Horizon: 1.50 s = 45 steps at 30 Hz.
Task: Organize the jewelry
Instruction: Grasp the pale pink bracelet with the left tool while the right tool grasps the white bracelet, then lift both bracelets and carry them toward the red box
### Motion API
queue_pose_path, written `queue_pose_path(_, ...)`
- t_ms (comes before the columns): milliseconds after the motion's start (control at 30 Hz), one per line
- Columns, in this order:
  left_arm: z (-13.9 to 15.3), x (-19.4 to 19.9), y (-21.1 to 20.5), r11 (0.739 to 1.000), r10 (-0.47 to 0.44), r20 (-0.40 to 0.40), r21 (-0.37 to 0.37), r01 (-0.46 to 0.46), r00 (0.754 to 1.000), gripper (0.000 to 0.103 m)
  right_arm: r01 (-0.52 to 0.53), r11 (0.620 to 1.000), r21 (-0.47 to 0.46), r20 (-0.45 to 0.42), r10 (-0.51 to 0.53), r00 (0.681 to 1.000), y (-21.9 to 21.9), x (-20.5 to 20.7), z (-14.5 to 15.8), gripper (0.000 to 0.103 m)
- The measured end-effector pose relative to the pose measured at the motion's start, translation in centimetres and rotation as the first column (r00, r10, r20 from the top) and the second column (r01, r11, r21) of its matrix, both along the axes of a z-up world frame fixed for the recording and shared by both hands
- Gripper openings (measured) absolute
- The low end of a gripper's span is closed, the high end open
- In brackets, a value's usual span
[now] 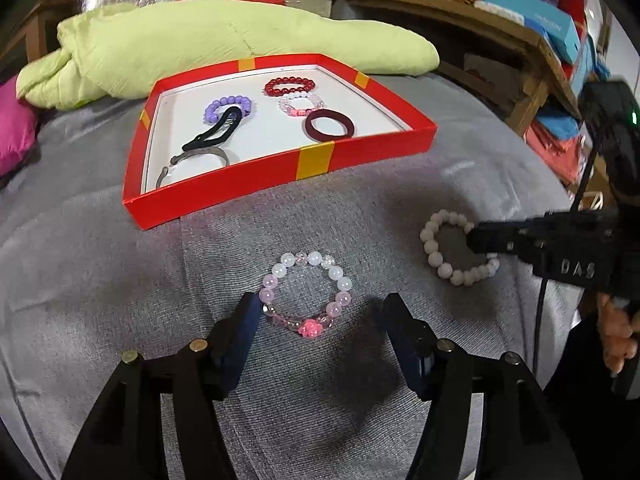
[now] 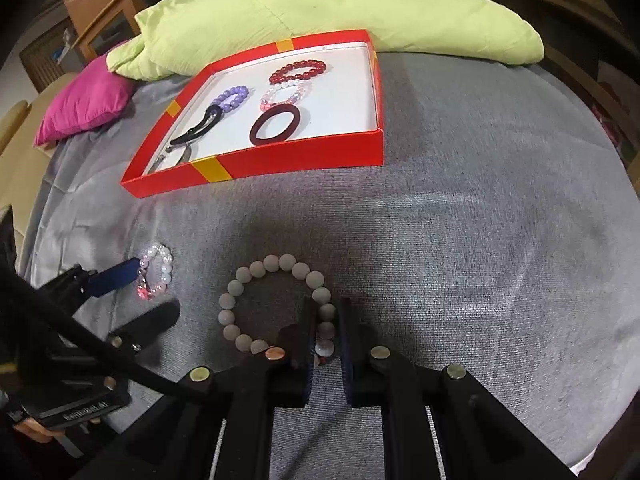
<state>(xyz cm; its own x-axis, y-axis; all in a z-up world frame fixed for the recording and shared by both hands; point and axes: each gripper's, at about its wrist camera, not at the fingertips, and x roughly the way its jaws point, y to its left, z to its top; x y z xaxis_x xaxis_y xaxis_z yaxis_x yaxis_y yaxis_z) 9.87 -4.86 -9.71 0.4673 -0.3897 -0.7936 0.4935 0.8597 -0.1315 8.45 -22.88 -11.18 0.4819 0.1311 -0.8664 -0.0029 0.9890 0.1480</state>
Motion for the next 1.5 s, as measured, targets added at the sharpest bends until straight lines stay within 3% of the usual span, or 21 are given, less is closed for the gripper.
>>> queue_pose_path(67, 0.1, 0.1, 0.3, 1.0, 0.015, -0.009, -0.019, -0.016, 1.0, 0.063, -0.01, 1.0, -0.005, 0.001, 0.01, 1.0, 0.0, 0.0, 0.0, 0.014)
queue_pose_path(133, 0.2, 0.1, 0.3, 1.0, 0.029, 0.005, -0.001, -0.029, 1.0, 0.042, -0.021, 1.0, -0.015, 0.003, 0.021, 1.0, 0.1, -0.1, 0.0, 0.014)
queue_pose_path(233, 0.2, 0.1, 0.1, 1.0, 0.018, 0.023, 0.022, -0.019, 1.0, 0.028, -0.03, 0.999, -0.03, 0.007, 0.03, 1.0, 0.2, -0.3, 0.0, 0.014)
queue_pose_path(367, 0.1, -0.3, -0.6, 0.998, -0.014, 0.057, 0.062, 0.01, 0.998, 0.018, -0.021, 1.0, -0.011, 0.003, 0.021, 1.0, 0.0, -0.1, 0.0, 0.014)
queue_pose_path(533, 0.2, 0.1, -0.2, 1.0, -0.003, 0.038, 0.031, 0.001, 0.999, 0.014, -0.025, 1.0, -0.013, 0.011, 0.025, 1.0, 0.0, -0.3, 0.1, 0.013)
queue_pose_path(567, 0.2, 0.2, 0.0, 1.0, 0.004, 0.036, 0.025, -0.005, 0.999, 0.008, -0.023, 1.0, -0.006, 0.013, 0.023, 1.0, 0.0, -0.3, 0.1, 0.013)
queue_pose_path(800, 1.3, 0.2, 0.7, 1.0, 0.024, 0.049, -0.005, -0.023, 0.998, 0.008, -0.015, 0.999, 0.047, 0.058, 0.013, 0.998, -0.5, -0.7, 1.0, 0.011)
queue_pose_path(1233, 3.9, 0.0, 2.6, 0.996, 0.072, 0.103, -0.068, -0.065, 0.992, 0.008, -0.034, 0.988, 0.148, 0.217, 0.001, 0.976, -0.5, -1.8, 4.2, 0.011)
queue_pose_path(1400, 4.4, 0.0, 3.3, 0.994, 0.095, 0.122, -0.068, -0.088, 0.988, 0.008, -0.018, 0.994, 0.107, 0.184, -0.002, 0.983, -0.2, -1.5, 4.1, 0.011)
queue_pose_path(1467, 4.4, 0.1, 3.6, 0.993, 0.105, 0.118, -0.069, -0.097, 0.987, 0.008, -0.011, 0.992, 0.122, 0.122, -0.004, 0.993, -0.6, -1.0, 3.4, 0.02)
queue_pose_path(1500, 4.4, 0.2, 3.7, 0.993, 0.107, 0.115, -0.068, -0.099, 0.988, 0.008, 0.002, 0.992, 0.125, 0.1, -0.014, 0.995, -0.9, -0.9, 3.0, 0.032)
